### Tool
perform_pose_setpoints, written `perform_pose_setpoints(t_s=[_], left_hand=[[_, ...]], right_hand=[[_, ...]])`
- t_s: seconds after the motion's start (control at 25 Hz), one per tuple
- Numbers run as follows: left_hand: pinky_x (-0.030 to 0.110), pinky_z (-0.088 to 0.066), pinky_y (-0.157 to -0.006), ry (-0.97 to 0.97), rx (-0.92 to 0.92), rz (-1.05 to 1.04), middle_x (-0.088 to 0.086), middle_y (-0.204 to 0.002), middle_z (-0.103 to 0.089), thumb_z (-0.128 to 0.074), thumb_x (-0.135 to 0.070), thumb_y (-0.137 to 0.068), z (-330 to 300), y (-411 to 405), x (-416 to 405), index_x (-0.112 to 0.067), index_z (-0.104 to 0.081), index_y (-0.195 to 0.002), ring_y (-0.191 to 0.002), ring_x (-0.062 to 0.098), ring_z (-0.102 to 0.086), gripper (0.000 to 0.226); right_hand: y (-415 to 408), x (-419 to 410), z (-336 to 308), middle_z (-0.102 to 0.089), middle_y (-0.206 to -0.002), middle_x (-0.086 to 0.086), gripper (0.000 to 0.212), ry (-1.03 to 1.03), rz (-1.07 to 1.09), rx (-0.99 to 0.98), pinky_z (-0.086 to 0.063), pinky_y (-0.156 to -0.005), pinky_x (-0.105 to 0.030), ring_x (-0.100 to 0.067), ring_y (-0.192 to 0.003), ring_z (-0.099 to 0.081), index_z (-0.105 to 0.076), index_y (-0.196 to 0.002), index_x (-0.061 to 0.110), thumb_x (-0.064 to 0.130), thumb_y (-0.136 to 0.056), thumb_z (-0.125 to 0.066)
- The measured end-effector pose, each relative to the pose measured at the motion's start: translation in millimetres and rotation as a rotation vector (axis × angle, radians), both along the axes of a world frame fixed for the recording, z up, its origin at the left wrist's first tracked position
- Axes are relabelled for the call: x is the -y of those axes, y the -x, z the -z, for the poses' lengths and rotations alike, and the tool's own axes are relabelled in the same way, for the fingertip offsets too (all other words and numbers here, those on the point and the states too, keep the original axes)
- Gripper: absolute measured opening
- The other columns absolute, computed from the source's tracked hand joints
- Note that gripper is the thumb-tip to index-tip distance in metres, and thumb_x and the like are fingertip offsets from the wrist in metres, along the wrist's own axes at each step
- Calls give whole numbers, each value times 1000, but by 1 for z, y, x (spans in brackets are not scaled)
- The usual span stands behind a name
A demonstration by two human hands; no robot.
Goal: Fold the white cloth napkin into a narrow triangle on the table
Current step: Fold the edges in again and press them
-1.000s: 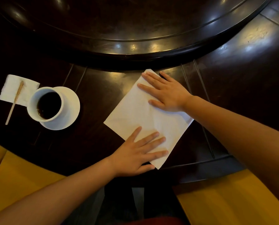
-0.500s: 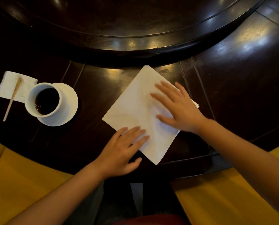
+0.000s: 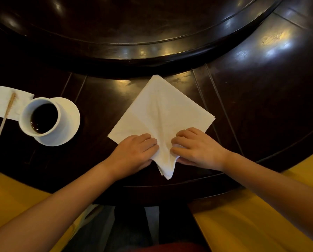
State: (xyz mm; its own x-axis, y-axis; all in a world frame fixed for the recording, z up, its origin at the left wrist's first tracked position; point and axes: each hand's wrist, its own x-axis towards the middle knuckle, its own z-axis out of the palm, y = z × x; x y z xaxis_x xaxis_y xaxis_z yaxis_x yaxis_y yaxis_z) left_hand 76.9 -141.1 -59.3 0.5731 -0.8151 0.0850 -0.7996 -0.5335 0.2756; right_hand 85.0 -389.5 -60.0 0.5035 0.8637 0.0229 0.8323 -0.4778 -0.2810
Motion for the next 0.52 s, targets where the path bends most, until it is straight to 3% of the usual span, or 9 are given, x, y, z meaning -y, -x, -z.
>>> perform_pose_setpoints(t_s=[0.12,0.24,0.36,0.52], left_hand=[[41,-54,-57,15,-14,30,17,-97,-65,-71,0,-71,0,-5,-9,0,-63,-97,-84,33,-63,27],[41,-54,-60,-1,-24,46,18,-97,-64,-74,2,-70,0,-9,-20,0,-61,-103,-83,32,-62,35],[36,-56,-62,4,-28,57,16,-94,-66,-77,-2,-69,-3,-8,-29,-1,-62,-102,-81,29,-64,36],[31,-54,-71,51,-5,22,13,-93,-68,-67,-8,-82,1,2,-37,-2,-67,-96,-84,26,-64,15]], right_hand=[[-6,6,-1,-64,-102,-11,12,-24,-68,2,-51,-70,-39,-31,-92,-59,-62,-98,9,16,-89,-59],[-13,13,-8,-64,-101,-13,19,12,-84,3,-52,-68,-38,-32,-90,-59,-61,-97,7,4,-79,-67],[-14,16,-7,-63,-93,-12,13,-16,-25,17,-51,-61,-39,-31,-81,-58,-58,-90,8,3,-81,-64],[-2,20,-1,-64,-87,-11,2,-84,59,39,-49,-58,-37,-30,-76,-58,-61,-87,7,6,-85,-61]])
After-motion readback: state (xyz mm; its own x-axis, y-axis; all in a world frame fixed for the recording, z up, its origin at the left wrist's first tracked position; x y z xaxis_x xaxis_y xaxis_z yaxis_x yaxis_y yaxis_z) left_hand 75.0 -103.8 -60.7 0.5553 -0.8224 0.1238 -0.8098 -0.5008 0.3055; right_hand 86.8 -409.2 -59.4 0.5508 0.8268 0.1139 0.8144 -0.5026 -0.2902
